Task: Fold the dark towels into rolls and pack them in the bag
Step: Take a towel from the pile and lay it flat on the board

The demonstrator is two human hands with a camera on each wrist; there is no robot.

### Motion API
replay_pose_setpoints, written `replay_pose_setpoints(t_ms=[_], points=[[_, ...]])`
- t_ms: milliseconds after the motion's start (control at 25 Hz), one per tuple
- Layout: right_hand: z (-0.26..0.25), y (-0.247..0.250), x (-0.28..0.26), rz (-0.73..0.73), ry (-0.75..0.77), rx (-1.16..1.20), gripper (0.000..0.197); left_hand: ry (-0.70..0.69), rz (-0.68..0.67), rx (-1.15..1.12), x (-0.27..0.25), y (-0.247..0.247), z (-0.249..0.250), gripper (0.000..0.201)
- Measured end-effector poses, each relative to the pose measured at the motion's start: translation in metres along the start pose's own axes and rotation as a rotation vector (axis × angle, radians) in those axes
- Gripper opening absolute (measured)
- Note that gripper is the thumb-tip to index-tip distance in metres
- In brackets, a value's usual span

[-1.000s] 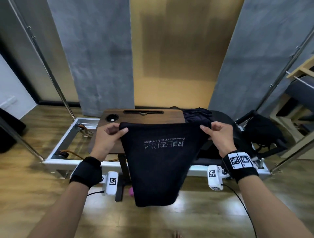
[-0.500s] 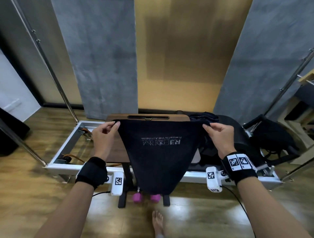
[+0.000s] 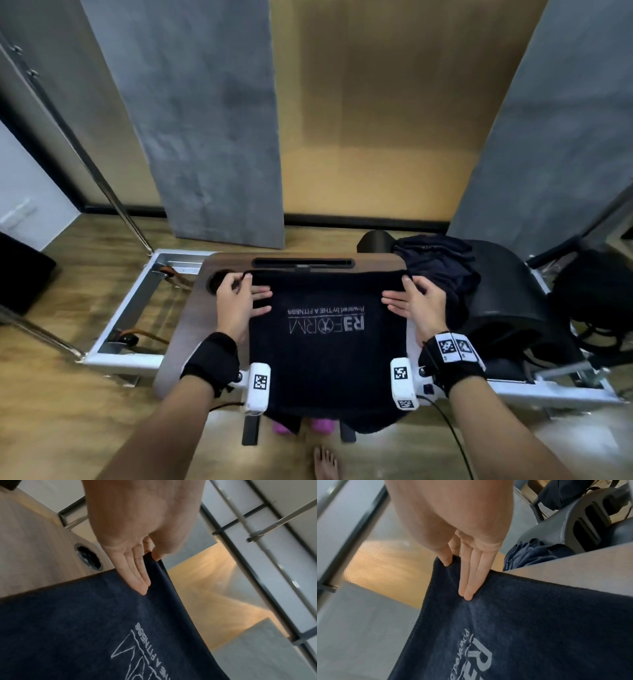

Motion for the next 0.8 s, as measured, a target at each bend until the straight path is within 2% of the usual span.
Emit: replay_pose_setpoints(t_ms=[240, 480, 520, 640, 680, 720, 800], points=[[0.026, -0.012, 0.090, 0.059, -0.155, -0.004, 0.004, 0.113, 0.097, -0.016, 0.090, -0.016, -0.048, 0.007], [0.041, -0.026, 0.146, 0.059, -0.261, -0.010, 0.009, 0.167, 0.149, -0.006, 0.154, -0.028, -0.066, 0.007], [0.044, -0.027, 0.148, 0.065, -0.267, -0.021, 0.014, 0.190, 0.129, -0.006, 0.157, -0.030, -0.070, 0.012], [0.048, -0.029, 0.145, 0.063, -0.260, -0.013, 0.036, 0.193, 0.007, 0.039, 0.149, -0.028, -0.075, 0.050], [0.047, -0.029, 0.140, 0.048, -0.256, 0.002, 0.045, 0.174, -0.030, 0.076, 0.144, -0.026, -0.074, 0.057], [0.047, -0.028, 0.132, 0.035, -0.249, 0.011, 0.051, 0.153, -0.057, 0.120, 0.136, -0.022, -0.073, 0.058], [0.045, -0.026, 0.112, 0.018, -0.228, -0.016, 0.044, 0.106, -0.077, 0.207, 0.119, -0.015, -0.070, 0.043]])
Point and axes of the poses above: each hand's wrist, its own x-axis towards the middle knuckle, its own y-axis out of the back of the hand, z = x × y, the point moved 4 cm from there along x, towards the middle knuckle, and after that the axes turned 6 degrees about -z, right-handed, at the moved point
